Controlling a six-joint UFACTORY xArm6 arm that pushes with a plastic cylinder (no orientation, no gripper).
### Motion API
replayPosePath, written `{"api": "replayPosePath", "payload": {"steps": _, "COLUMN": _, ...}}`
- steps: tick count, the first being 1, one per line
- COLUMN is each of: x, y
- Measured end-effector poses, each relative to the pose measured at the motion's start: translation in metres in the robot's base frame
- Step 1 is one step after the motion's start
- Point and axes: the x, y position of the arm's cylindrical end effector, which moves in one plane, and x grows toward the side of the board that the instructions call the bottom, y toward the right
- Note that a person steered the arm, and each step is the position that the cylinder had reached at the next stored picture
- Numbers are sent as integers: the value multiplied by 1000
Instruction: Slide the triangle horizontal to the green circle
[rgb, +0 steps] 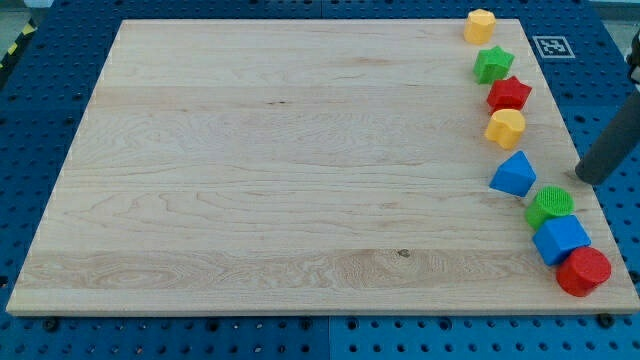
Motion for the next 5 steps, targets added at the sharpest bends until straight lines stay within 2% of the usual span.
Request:
{"api": "replayPosePath", "payload": {"steps": 3, "x": -10, "y": -126}}
{"api": "replayPosePath", "payload": {"steps": 5, "x": -11, "y": -127}}
